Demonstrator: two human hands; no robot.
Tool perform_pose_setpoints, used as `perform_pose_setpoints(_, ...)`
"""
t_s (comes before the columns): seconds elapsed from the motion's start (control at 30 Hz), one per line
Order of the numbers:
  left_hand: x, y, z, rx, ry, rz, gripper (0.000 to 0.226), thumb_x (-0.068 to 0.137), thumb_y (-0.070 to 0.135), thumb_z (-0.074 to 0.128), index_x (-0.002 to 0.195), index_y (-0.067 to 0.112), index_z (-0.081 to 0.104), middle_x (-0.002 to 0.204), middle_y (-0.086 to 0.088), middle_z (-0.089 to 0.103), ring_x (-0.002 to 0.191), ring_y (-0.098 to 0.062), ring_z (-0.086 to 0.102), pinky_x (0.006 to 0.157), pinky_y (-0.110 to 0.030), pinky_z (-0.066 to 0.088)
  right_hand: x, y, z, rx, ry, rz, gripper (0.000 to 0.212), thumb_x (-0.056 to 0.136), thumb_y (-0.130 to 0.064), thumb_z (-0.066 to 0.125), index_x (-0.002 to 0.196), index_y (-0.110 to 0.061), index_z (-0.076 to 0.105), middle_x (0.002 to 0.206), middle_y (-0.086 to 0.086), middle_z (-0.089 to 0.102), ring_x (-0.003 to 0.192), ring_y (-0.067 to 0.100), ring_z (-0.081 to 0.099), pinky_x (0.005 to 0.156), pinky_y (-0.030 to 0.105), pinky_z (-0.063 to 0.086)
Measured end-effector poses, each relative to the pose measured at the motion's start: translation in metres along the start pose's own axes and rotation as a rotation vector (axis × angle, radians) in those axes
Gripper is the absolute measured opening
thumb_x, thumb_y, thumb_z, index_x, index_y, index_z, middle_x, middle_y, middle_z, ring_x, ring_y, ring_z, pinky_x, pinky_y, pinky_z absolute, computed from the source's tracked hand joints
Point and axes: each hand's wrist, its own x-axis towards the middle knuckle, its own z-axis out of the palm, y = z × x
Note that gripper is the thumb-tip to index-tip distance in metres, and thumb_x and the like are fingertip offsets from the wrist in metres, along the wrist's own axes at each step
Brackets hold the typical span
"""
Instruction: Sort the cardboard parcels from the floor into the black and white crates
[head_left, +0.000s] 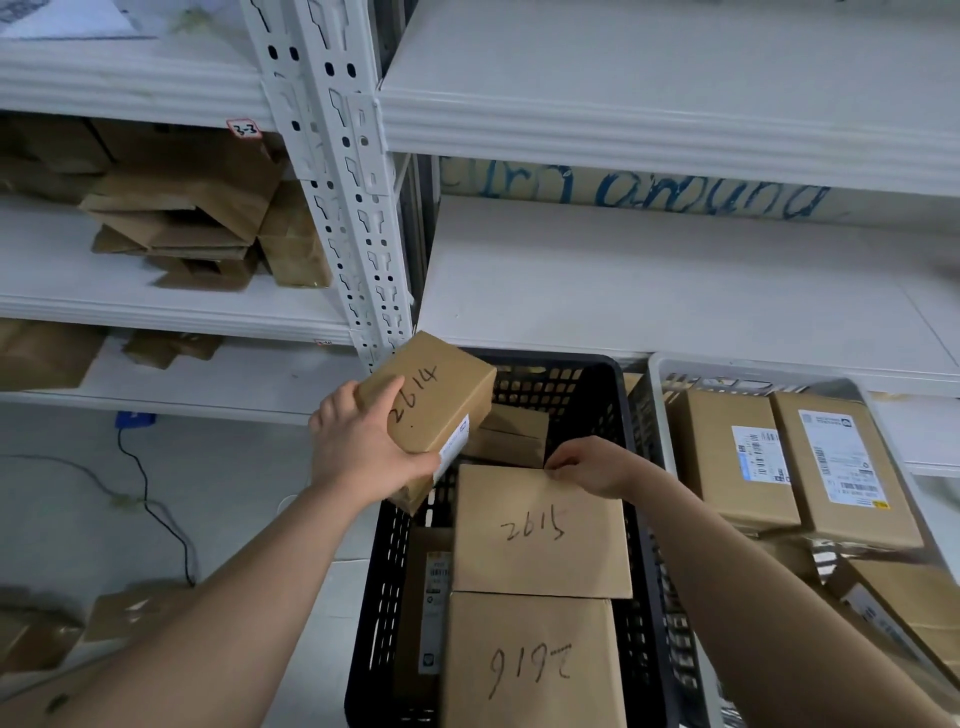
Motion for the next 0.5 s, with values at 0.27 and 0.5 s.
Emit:
perform_pose_setpoints(0.27,-0.007,0.016,-0.002,-0.075,0.098,-0.014,0.108,0.059,0.07,0.067,0.15,0.041,0.017,0.155,-0.007,0.015,0.139,-0.031,0.015,0.111,-0.048,0.023,-0.013,-0.004,-0.005,0.107,0.036,0.006,0.028,0.098,-0.015,0.05,0.119,-0.015,0.068,0.117,-0.001,0.06,0.116,0.015,0.052,0.101,0.028,0.038)
perform_pose_setpoints(0.5,-0.016,0.004,-0.011,-0.068,0.006,-0.163,0.111,0.059,0.073,0.067,0.149,0.038,0.012,0.143,-0.011,0.027,0.131,-0.031,0.025,0.104,-0.046,0.034,-0.012,-0.002,0.009,0.169,0.113,0.032,0.029,0.099,-0.016,0.05,0.123,-0.011,0.066,0.125,0.005,0.062,0.114,0.016,0.055,0.094,0.023,0.04)
